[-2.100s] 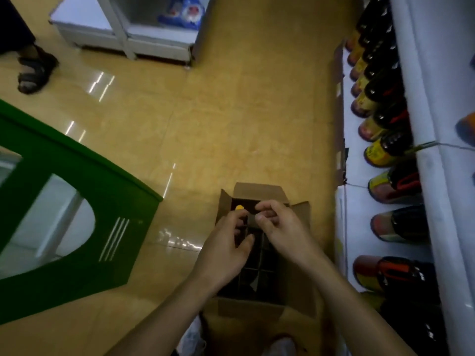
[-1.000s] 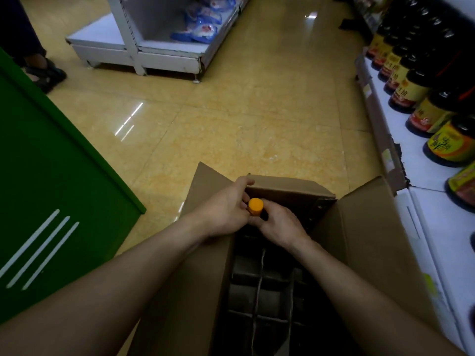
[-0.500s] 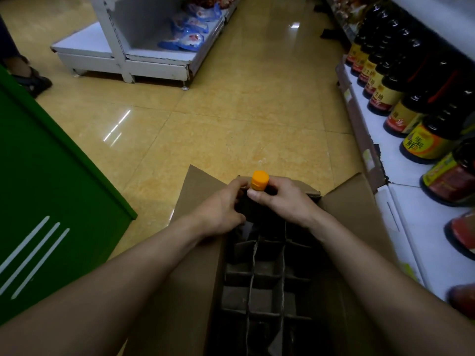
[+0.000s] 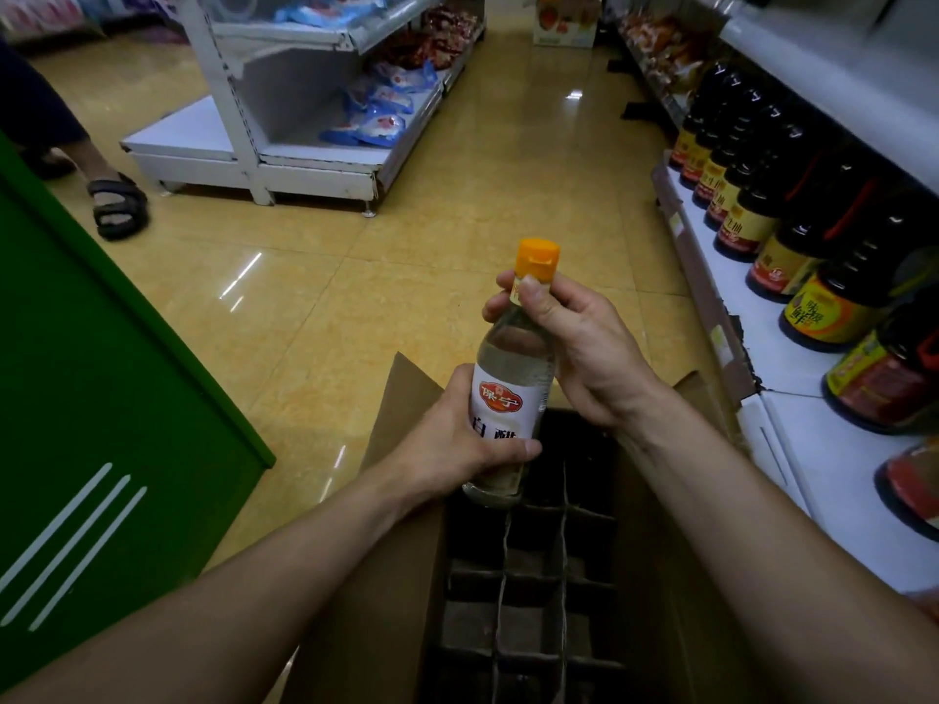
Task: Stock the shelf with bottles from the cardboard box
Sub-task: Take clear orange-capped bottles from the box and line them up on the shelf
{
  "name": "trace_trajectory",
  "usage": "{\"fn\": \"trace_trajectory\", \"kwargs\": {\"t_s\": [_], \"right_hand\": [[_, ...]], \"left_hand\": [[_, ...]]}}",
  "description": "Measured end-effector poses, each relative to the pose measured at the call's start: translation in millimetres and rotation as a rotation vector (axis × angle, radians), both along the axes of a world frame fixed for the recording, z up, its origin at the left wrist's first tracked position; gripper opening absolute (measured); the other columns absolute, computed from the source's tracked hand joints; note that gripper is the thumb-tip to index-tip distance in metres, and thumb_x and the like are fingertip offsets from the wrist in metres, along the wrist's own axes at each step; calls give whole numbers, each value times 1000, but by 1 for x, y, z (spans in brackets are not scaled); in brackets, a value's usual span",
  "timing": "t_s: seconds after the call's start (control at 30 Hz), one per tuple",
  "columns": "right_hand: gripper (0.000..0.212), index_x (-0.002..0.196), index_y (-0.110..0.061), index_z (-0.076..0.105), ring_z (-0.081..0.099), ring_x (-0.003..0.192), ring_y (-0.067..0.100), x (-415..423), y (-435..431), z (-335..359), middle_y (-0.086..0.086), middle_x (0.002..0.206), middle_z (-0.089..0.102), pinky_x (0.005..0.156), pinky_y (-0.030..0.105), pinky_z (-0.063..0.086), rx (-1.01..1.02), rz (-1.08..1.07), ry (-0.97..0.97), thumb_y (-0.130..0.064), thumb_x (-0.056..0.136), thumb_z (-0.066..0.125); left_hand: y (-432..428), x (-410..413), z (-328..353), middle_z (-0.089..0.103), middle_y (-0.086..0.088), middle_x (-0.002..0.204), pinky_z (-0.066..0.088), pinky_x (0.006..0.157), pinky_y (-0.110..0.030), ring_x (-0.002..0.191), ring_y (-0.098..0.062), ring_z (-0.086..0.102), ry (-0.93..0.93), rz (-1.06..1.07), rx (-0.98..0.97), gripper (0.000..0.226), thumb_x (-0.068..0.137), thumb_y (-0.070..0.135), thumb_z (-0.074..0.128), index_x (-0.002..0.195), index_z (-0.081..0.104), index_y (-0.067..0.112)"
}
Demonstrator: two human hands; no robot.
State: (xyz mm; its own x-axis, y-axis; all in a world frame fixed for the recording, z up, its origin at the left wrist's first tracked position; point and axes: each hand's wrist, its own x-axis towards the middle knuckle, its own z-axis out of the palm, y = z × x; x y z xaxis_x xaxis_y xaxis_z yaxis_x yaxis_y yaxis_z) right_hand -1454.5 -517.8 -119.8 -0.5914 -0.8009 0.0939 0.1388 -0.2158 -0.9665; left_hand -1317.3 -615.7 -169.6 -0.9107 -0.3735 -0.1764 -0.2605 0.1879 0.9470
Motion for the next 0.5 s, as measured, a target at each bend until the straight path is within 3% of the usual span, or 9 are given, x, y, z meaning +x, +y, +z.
{"fn": "trace_trajectory", "kwargs": {"t_s": [0.1, 0.2, 0.27, 0.37, 0.5], "right_hand": [[32, 118, -10, 65, 69, 103, 22, 1, -2, 9, 9, 104, 71, 90, 38, 55, -24, 6, -11, -33, 96, 61], [27, 122, -19, 63, 70, 109, 20, -2, -3, 17, 9, 116, 73, 94, 38, 57, 113, -25, 165, -30, 98, 63], [37, 126, -26, 61, 70, 112, 14, -3, -2, 21, 5, 123, 72, 95, 34, 57, 209, -6, 248, -37, 91, 69], [49, 126, -24, 60, 72, 106, 13, -1, -2, 24, 4, 115, 75, 89, 31, 56, 194, 1, 211, -48, 85, 70], [44, 124, -19, 63, 73, 104, 15, -1, -3, 28, 5, 111, 76, 86, 29, 57, 150, 3, 190, -43, 88, 67]], "left_hand": [[3, 1, 2, 71, 11, 105, 62, 84, -27, 92, -1, 72, 58, 63, -36, 67, 73, 29, 94, 122, 47, 30], [10, -1, 5, 71, 8, 105, 64, 84, -32, 91, -4, 73, 103, 104, -31, 67, 74, 31, 94, 121, 46, 32], [13, -4, 8, 72, 8, 102, 65, 81, -33, 89, -5, 74, 132, 130, -24, 65, 74, 30, 93, 120, 46, 34], [16, -6, 14, 72, 14, 97, 65, 80, -36, 86, -6, 74, 161, 166, -29, 61, 74, 31, 92, 115, 47, 35], [16, -5, 20, 71, 18, 97, 64, 76, -29, 86, -5, 74, 166, 152, -19, 58, 75, 33, 92, 114, 49, 34]]}}
